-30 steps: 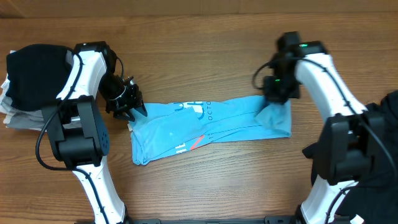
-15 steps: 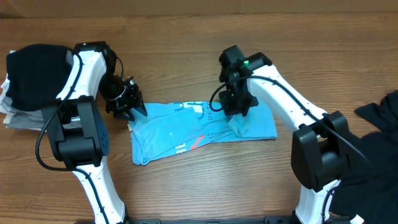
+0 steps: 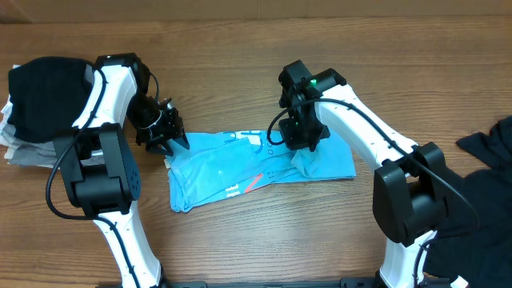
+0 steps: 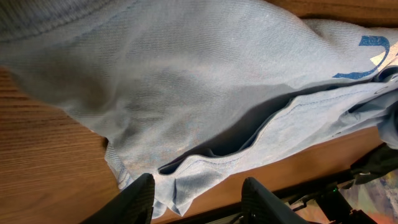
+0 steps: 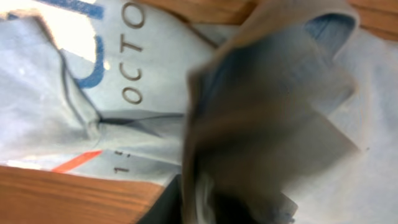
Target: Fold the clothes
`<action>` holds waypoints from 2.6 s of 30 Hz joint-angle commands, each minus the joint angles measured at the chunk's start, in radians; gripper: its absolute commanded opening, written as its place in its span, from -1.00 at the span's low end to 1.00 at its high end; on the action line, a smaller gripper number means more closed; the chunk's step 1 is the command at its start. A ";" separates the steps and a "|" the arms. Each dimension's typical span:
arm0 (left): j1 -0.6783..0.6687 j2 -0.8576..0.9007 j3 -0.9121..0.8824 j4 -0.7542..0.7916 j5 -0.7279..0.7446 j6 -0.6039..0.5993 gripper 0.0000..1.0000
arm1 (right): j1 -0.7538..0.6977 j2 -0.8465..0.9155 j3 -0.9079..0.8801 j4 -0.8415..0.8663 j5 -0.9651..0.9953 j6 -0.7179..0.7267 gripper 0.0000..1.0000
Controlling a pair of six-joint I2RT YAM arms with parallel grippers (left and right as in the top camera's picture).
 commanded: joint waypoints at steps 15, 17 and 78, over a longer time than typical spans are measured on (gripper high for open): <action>-0.002 -0.039 0.024 -0.034 -0.011 -0.011 0.17 | -0.018 0.001 0.021 -0.079 0.068 0.087 -0.37; -0.002 -0.039 0.024 -0.042 -0.019 -0.011 0.19 | -0.039 0.001 0.022 -0.076 0.097 0.109 -0.34; -0.002 -0.039 0.019 -0.075 -0.130 0.019 0.51 | 0.039 -0.083 -0.053 0.039 0.100 0.079 0.00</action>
